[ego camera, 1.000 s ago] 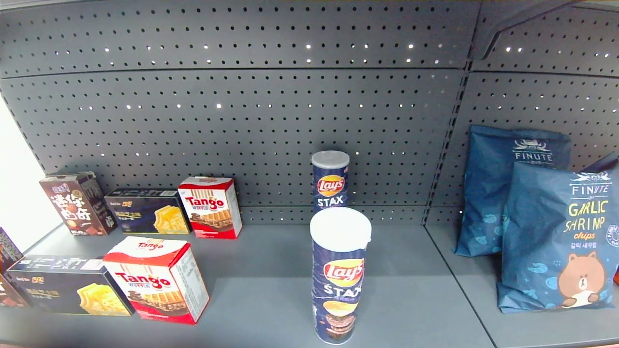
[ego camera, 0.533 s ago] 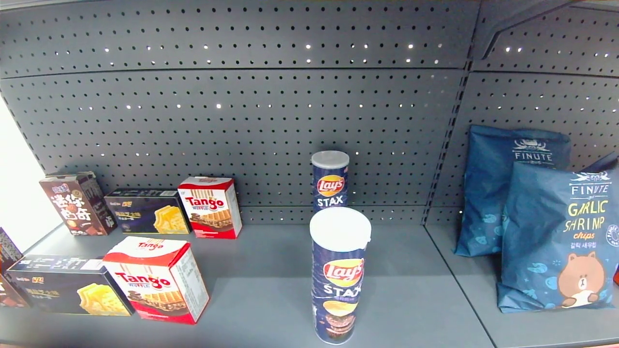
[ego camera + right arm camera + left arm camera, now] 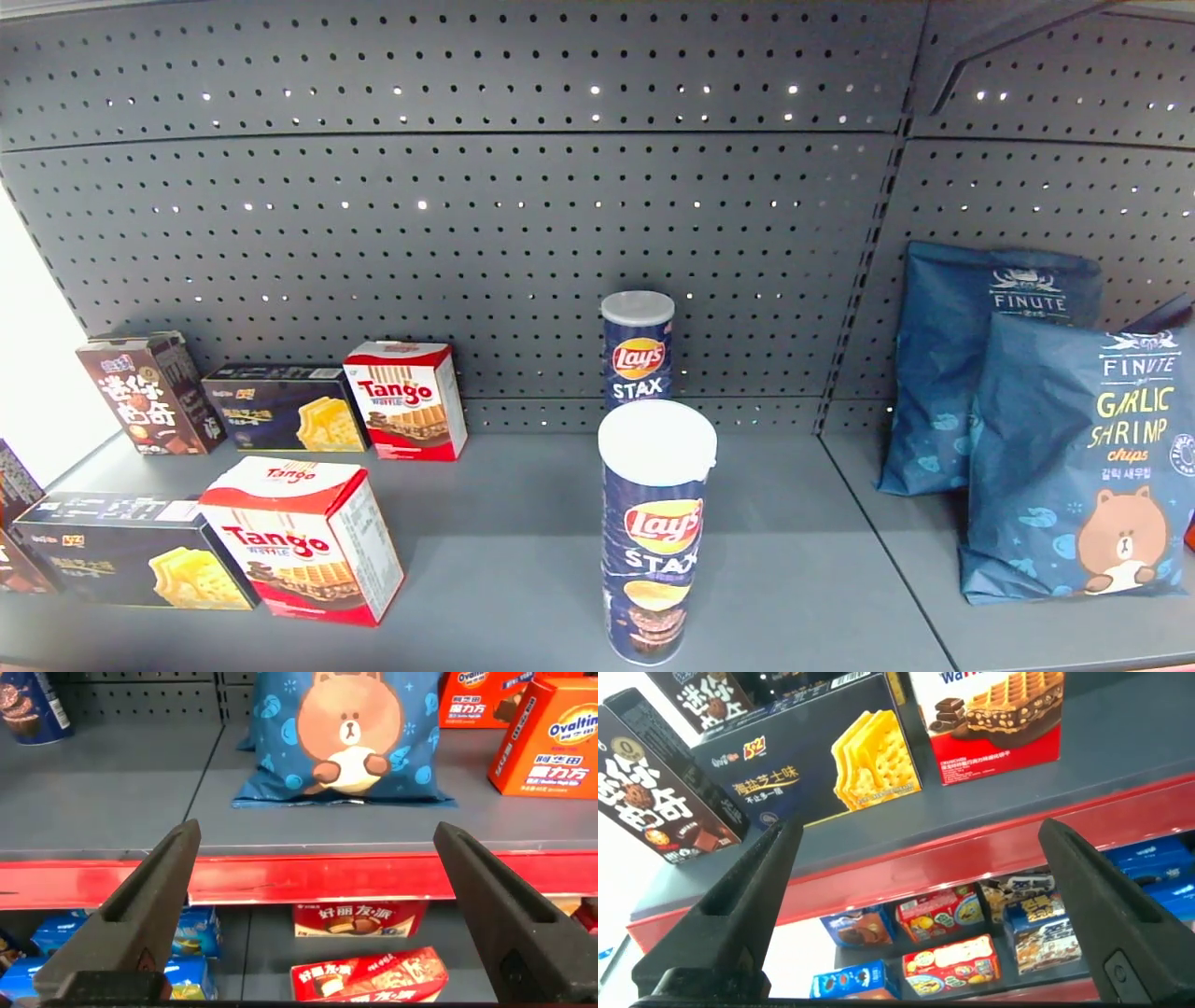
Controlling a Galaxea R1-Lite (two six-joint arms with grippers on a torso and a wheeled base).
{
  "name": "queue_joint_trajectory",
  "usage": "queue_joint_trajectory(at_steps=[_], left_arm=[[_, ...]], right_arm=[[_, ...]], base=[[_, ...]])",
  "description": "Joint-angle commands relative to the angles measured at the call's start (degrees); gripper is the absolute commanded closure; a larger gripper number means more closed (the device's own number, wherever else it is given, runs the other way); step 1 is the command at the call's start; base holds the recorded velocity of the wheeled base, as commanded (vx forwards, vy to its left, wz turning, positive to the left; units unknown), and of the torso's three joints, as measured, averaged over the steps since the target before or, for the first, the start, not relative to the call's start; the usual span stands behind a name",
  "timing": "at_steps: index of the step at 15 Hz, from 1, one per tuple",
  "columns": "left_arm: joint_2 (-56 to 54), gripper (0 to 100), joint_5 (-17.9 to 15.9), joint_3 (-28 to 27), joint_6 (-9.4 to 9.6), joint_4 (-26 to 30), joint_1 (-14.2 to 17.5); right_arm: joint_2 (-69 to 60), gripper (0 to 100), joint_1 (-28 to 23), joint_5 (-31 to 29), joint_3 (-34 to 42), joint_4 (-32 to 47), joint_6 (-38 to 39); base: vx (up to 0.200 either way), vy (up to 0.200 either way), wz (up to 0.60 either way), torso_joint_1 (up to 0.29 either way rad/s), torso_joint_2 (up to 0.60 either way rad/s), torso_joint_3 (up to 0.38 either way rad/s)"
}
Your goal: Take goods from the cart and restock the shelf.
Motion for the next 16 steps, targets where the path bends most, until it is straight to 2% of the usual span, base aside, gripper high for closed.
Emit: queue_joint_trajectory(at_steps=[1,3,4,6,7,8,9,10,11,12,13,14,15,16], left_arm=[[0.1,0,0.03,0.08,-1.29,0.0,-0.2],[0.1,0,-0.05,0.34,-5.07,0.0,-0.2],[-0.07,0,-0.23,0.34,-5.77,0.0,-0.29],[-4.03,0,-2.34,0.34,-5.33,0.0,-2.22],[-5.35,0,-9.2,0.34,-6.21,0.0,0.24],[-5.26,0,-17.63,0.34,-9.02,0.08,2.52],[-4.2,0,-22.99,0.43,-9.46,0.0,3.49],[-2.8,0,-26.42,0.69,-9.46,0.0,4.02],[-0.87,0,-28.27,0.78,-9.46,-0.09,4.46],[0.89,0,-28.88,0.78,-9.2,-0.18,5.25],[2.3,0,-29.32,0.78,-7.88,-0.09,7.45],[2.3,0,-29.32,0.78,-7.88,-0.09,7.45],[4.58,0,-28.62,0.52,-7.88,1.05,14.3],[4.5,0,-28.44,0.43,-7.88,1.75,16.85]], right_arm=[[0.11,0,0.04,-0.02,0.01,0.0,-0.01],[0.11,0,0.04,-0.02,0.01,0.0,-0.01],[0.11,0,0.04,-0.02,0.01,0.0,-0.01],[0.11,0,0.04,-0.02,0.01,0.0,-0.01],[0.11,0,0.04,-0.02,0.01,0.0,-0.01],[0.11,0,0.04,-0.02,0.01,0.0,-0.01],[0.11,0,0.04,-0.02,0.01,0.0,-0.01],[0.11,0,0.04,-0.02,0.01,0.0,-0.01],[0.11,0,0.04,-0.02,0.01,0.0,-0.01],[0.11,0,0.04,-0.02,0.01,0.0,-0.01],[0.11,0,0.04,-0.02,0.01,0.0,-0.01],[0.11,0,0.04,-0.02,0.01,0.0,-0.01],[0.11,0,0.04,-0.02,0.01,0.0,-0.01],[0.11,0,0.04,-0.02,0.01,0.0,-0.01]], base=[[0.0,0.0,0.0,0.0,0.0,0.0],[0.0,0.0,0.0,0.0,0.0,0.0],[0.0,0.0,0.0,0.0,0.0,0.0],[0.0,0.0,0.0,0.0,0.0,0.0],[0.0,0.0,0.0,0.0,0.0,0.0],[0.0,0.0,0.0,0.0,0.0,0.0],[0.0,0.0,0.0,0.0,0.0,0.0],[0.0,0.0,0.0,0.0,0.0,0.0],[0.0,0.0,0.0,0.0,0.0,0.0],[0.0,0.0,0.0,0.0,0.0,0.0],[0.0,0.0,0.0,0.0,0.0,0.0],[0.0,0.0,0.0,0.0,0.0,0.0],[0.0,0.0,0.0,0.0,0.0,0.0],[0.0,0.0,0.0,0.0,0.0,0.0]])
